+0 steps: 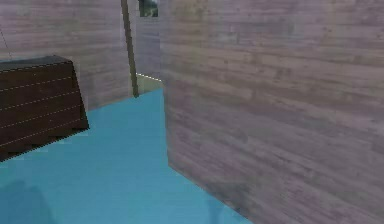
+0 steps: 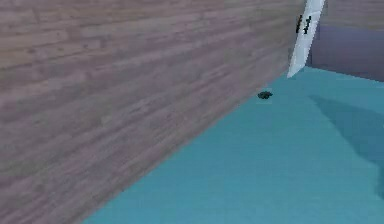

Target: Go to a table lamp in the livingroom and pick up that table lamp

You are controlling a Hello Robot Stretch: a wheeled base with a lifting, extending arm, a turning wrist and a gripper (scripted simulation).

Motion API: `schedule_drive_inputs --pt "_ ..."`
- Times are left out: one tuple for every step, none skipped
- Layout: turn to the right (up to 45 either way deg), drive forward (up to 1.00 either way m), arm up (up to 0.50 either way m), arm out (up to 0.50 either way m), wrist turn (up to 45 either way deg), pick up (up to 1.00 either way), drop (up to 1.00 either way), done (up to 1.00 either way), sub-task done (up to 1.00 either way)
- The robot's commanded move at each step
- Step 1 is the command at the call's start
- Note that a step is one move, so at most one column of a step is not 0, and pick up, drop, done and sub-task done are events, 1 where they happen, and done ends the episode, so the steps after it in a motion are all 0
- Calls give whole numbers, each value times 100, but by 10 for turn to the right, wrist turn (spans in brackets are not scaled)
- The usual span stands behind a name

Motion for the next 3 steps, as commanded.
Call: schedule_drive_inputs --pt "0 45 0 0 0 0 0 0 0" --pt "-390 0 0 0 0 0 0 0 0" --pt "0 100 0 0 0 0 0 0 0"
